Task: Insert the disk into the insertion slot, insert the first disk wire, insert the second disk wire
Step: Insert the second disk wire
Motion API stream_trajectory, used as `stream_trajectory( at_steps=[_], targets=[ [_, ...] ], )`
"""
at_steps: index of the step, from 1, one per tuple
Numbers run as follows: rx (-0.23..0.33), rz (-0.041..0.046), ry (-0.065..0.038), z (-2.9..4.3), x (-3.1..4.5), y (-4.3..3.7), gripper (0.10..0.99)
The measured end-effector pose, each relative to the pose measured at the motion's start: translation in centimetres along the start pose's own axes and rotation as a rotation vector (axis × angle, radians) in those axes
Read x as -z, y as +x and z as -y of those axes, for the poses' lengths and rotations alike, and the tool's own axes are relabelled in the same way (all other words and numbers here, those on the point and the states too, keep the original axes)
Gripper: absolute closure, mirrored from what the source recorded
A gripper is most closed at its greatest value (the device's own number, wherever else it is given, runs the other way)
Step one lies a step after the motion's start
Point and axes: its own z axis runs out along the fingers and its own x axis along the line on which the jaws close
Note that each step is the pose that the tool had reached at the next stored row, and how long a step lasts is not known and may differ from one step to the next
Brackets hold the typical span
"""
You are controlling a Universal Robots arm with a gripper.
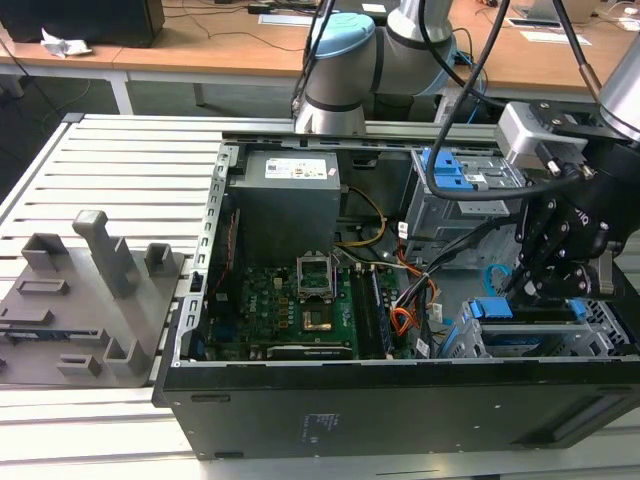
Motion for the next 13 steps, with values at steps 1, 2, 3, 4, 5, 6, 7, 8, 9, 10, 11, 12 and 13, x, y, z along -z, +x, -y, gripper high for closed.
stream_trajectory(
  at_steps=[1, 2, 3, 4, 5, 6, 7, 8, 9, 10, 11, 12, 13],
  targets=[
    [0.0, 0.0057, -0.001, 0.12, 0.0, -0.03, 0.922],
    [0.001, 0.0096, -0.002, 0.22, 0.01, -0.05, 0.922],
    [0.001, 0.0176, -0.004, 0.54, -0.01, -0.11, 0.922],
    [0.001, 0.0187, -0.006, 0.98, -0.13, -0.17, 0.922],
    [0.001, 0.0182, -0.008, 1.39, -0.27, -0.23, 0.922],
    [0.001, 0.018, -0.009, 1.65, -0.39, -0.33, 0.922],
    [0.001, 0.0182, -0.01, 1.76, -0.46, -0.37, 0.922],
    [0.001, 0.0184, -0.01, 1.86, -0.51, -0.42, 0.922],
    [0.001, 0.0189, -0.01, 1.91, -0.56, -0.46, 0.922],
    [0.002, 0.0192, -0.01, 1.93, -0.6, -0.46, 0.922],
    [0.002, 0.0196, -0.01, 1.95, -0.62, -0.48, 0.922],
    [0.004, 0.02, -0.01, 1.98, -0.66, -0.49, 0.922],
    [0.004, 0.0202, -0.01, 2.07, -0.68, -0.53, 0.922]
  ],
)
